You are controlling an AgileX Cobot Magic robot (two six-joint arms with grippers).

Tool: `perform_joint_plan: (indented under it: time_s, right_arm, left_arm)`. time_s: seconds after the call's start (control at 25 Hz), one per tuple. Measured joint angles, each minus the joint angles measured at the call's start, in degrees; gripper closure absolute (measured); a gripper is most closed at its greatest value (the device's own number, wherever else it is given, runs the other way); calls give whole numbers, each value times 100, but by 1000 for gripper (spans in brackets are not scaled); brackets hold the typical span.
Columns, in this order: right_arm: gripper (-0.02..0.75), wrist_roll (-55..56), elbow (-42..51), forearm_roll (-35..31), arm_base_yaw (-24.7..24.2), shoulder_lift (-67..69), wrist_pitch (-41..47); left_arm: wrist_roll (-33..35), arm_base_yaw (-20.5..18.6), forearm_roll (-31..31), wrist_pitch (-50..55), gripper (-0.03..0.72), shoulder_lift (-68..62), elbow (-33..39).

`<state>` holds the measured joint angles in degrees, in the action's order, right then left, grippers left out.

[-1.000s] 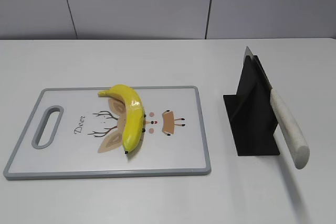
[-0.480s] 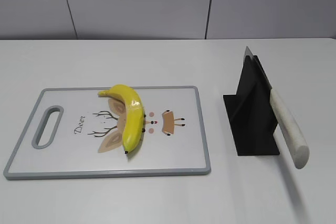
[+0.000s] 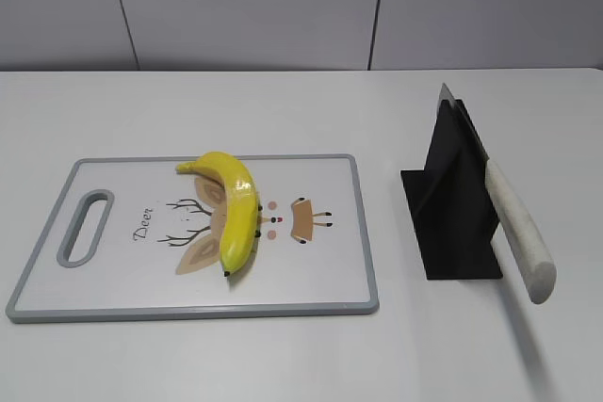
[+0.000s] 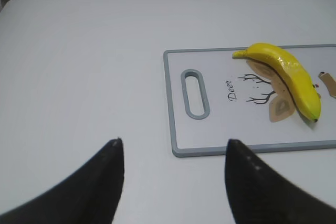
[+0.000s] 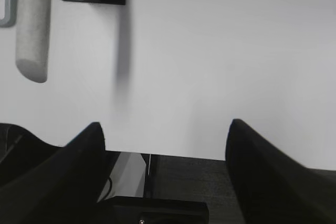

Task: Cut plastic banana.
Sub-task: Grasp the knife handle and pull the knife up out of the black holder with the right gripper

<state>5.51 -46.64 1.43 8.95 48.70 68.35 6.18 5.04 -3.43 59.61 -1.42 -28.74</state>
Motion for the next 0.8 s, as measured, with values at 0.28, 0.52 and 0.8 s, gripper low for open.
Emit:
perform_joint_plan:
  time_s: [0.28,0.52,0.8]
  right_arm:
    - [198,243,-549,-77,1060,1122,-11]
    - [198,307,-1041,-726,1096,1995,-225]
    - [200,312,-1087,-878,1096,2904,-906]
  left_arm:
    - [0,0,0,0,106,0,0]
    - [0,0,0,0,106,0,0]
    - [0,0,0,0,106,0,0]
